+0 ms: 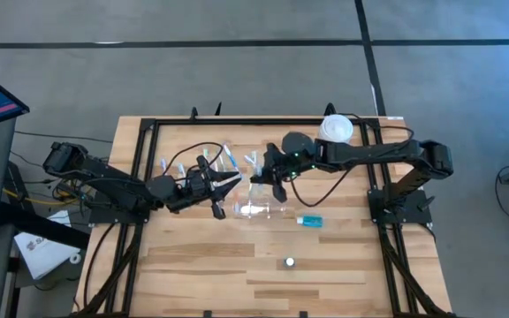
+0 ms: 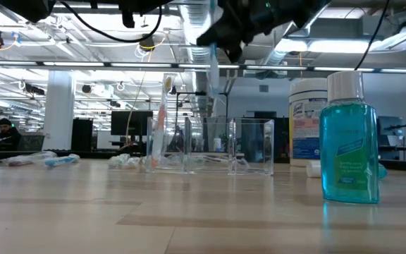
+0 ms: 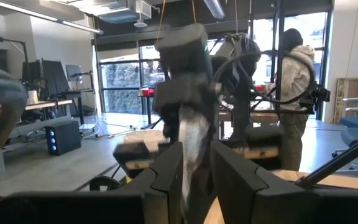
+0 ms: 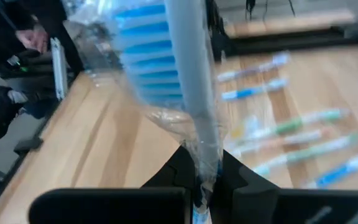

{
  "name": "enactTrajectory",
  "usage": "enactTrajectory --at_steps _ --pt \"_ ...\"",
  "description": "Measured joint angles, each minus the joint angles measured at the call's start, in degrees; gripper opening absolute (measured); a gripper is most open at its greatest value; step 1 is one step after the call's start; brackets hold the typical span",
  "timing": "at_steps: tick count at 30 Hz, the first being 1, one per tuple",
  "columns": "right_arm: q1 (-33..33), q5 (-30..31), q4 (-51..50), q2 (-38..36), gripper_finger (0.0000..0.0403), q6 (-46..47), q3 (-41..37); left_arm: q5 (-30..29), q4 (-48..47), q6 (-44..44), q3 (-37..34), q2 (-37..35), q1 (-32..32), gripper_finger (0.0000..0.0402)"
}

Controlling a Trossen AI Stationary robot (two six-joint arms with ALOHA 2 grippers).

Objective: Pick & Place toothbrushing station
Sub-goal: Put the middle blue toothbrush into the transparent organizer

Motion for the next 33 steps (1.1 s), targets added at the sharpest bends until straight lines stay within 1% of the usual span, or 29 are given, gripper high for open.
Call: enactTrajectory --at_steps 8,13,16,22,28,33 --pt "-0.46 0.20 8.25 -2.56 0.0009 2.10 -7.82 0.01 -0.02 0.00 0.00 0.00 0.00 0.0076" --pt "-0.65 0.39 7.74 -5.66 0.0009 2.84 -10.61 0.00 0.02 -0.02 0.00 0.00 0.00 0.0076" --pt "-0.58 2.24 8.27 -7.79 0.0009 3.07 -12.98 0.00 -0.01 -0.02 0.00 0.00 0.00 0.0076" --pt "-0.61 3.74 13.91 -10.92 0.0009 6.19 -19.52 0.00 0.00 -0.02 0.00 0.00 0.02 0.0076" --pt "-0.10 4.78 19.41 -10.16 0.0009 8.30 -23.43 0.02 0.02 -0.02 0.00 0.00 0.02 0.0076" --pt "-0.07 4.77 20.56 -9.24 0.0009 8.90 -25.05 0.02 0.04 -0.04 0.00 0.02 0.02 0.0076"
